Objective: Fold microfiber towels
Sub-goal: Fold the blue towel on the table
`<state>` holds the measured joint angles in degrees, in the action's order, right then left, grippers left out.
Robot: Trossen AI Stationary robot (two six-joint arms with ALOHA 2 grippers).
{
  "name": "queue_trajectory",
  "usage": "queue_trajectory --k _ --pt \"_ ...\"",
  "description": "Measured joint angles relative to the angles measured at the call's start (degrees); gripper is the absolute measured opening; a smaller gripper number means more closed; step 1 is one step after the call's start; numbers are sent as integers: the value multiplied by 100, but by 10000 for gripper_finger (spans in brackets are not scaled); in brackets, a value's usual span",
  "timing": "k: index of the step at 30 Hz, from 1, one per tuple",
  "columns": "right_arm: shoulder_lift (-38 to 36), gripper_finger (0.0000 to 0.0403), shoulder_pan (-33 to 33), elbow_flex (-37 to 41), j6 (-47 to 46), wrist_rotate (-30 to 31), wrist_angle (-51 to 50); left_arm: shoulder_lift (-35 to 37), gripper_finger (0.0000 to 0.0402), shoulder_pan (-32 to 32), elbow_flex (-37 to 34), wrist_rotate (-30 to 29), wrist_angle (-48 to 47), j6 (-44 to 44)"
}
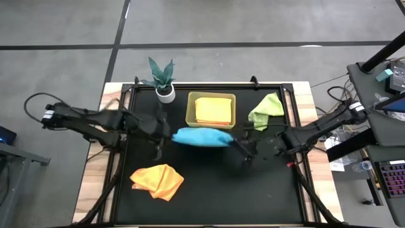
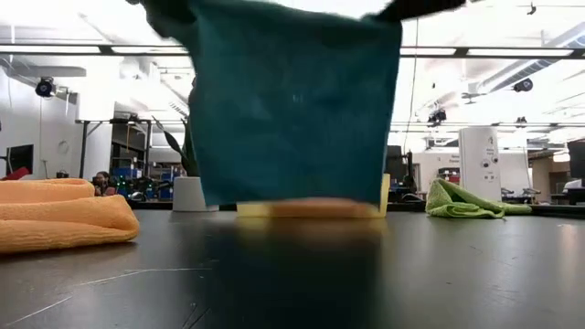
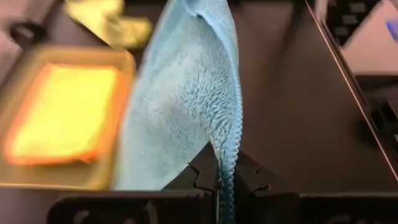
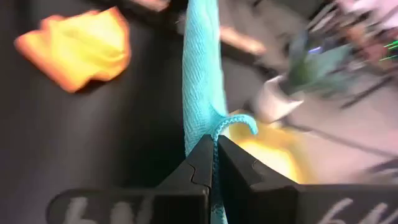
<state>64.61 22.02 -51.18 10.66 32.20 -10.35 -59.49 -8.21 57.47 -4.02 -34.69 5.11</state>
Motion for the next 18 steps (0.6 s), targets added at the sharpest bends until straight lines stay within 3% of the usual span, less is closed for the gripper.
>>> queue_trajectory --k 7,14,18 --pt "414 8 355 768 -1380 -870 332 -952 0 -818 -924 450 904 815" --pt "1042 8 819 795 -2203 -1535 581 -2055 0 -1494 -948 829 1290 1921" --pt "1447 8 949 743 -2618 -2392 882 -2600 0 -1708 -947 1321 2005 2020"
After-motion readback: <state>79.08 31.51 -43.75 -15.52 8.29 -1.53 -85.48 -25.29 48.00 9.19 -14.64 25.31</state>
